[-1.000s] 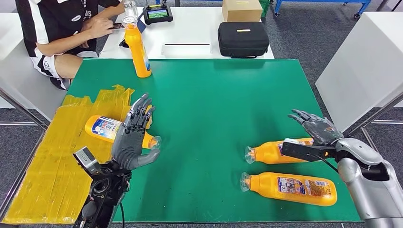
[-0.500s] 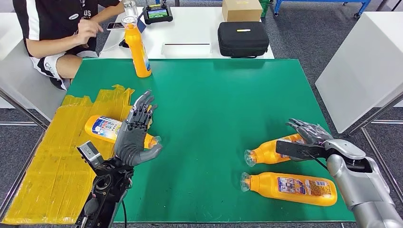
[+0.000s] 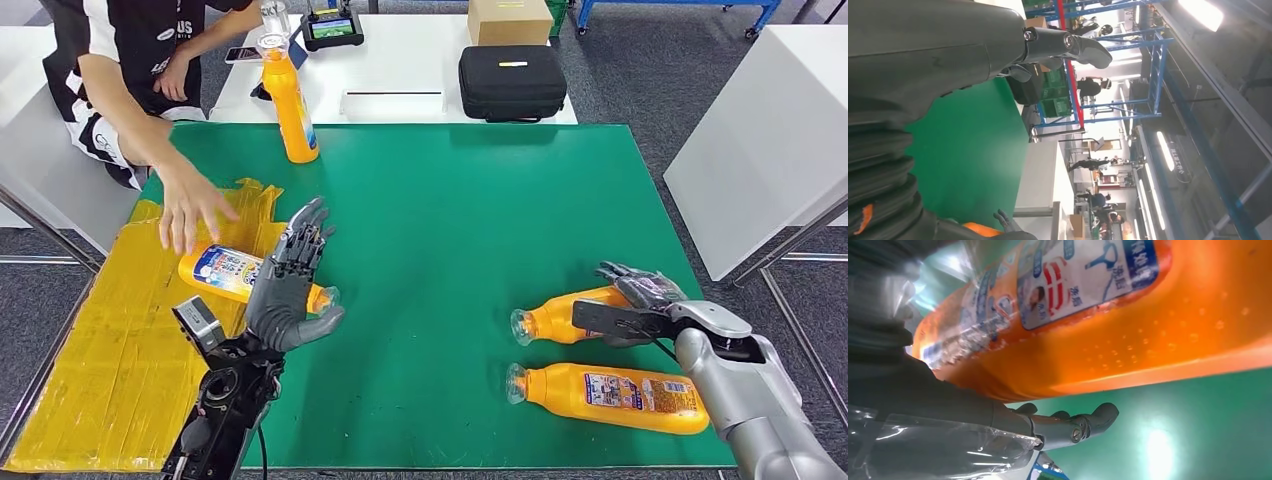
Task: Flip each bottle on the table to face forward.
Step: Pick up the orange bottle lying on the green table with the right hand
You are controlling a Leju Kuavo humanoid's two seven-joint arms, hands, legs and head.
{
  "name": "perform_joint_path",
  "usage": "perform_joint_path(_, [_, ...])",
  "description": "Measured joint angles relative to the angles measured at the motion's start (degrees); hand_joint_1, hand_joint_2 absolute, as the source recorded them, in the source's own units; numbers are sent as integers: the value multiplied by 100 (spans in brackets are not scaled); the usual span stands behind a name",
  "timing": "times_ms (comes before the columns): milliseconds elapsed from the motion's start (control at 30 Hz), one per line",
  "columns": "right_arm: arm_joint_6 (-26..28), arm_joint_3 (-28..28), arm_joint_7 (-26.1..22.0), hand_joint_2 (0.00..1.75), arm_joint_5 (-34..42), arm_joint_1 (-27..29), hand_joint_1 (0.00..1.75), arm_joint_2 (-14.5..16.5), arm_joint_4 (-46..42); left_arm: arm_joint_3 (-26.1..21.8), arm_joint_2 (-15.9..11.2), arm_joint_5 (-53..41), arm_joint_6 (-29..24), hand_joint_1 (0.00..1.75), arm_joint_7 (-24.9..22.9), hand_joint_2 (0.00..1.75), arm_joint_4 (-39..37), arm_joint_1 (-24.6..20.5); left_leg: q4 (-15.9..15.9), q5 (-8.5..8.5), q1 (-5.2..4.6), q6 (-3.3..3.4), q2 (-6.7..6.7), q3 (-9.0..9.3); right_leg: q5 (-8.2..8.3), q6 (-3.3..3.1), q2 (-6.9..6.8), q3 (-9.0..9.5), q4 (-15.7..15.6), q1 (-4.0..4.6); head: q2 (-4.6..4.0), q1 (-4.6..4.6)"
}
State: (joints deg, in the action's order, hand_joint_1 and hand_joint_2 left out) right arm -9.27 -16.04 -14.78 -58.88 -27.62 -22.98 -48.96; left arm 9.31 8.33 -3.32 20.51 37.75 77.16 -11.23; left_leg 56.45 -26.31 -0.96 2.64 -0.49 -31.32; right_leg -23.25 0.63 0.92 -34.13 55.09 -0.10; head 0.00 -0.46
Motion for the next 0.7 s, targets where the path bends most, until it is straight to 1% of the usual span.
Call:
perform_joint_path(133, [22, -28, 69, 175, -44, -50, 0, 23, 106, 0, 1, 0, -7, 0, 0, 175, -38, -1, 0, 0, -1, 0, 0, 1, 0, 0, 0, 1, 0, 0, 0, 1])
perform_joint_path(433, [280, -75, 517, 175, -469, -165, 0, 83, 519, 0, 4, -7, -63, 0, -2, 175, -140, -9, 0, 0, -1, 0, 0, 11, 0, 0, 0, 8, -1, 0, 0, 0])
perform_joint_path(467, [315, -77, 558, 175, -518, -181, 4, 89, 568, 0, 4, -8, -66, 0, -4, 175, -156, -14, 0, 0, -1, 0, 0, 13, 0, 0, 0, 10, -1, 0, 0, 1])
perform_joint_path(500, [343, -78, 602, 175, -568, -197, 36, 93, 612, 0, 4, -9, -70, 0, -5, 175, -173, -20, 0, 0, -1, 0, 0, 15, 0, 0, 0, 13, -1, 0, 0, 1])
perform_joint_path(567, [384, -82, 697, 175, -662, -227, 120, 104, 692, 0, 4, -9, -77, 0, -9, 175, -204, -27, 0, 0, -1, 0, -1, 19, 0, 0, -1, 17, -1, 0, 0, 1])
perform_joint_path(600, [390, -83, 729, 175, -696, -241, 157, 110, 728, 0, 5, -9, -78, 0, -12, 175, -217, -31, 0, 0, -1, 0, -1, 22, 0, 0, 0, 20, -1, 0, 0, 0])
perform_joint_path(633, [397, -84, 751, 175, -723, -254, 169, 115, 758, 0, 5, -9, -80, 0, -18, 175, -229, -34, 0, 0, -1, 0, 0, 26, 0, 0, 0, 23, -2, 0, 0, 1])
perform_joint_path(700, [422, -84, 765, 175, -758, -269, 171, 121, 806, 0, 6, -9, -87, 0, -31, 175, -248, -42, 0, 0, -2, 1, 0, 32, 0, 0, 0, 30, -2, 0, 0, 1])
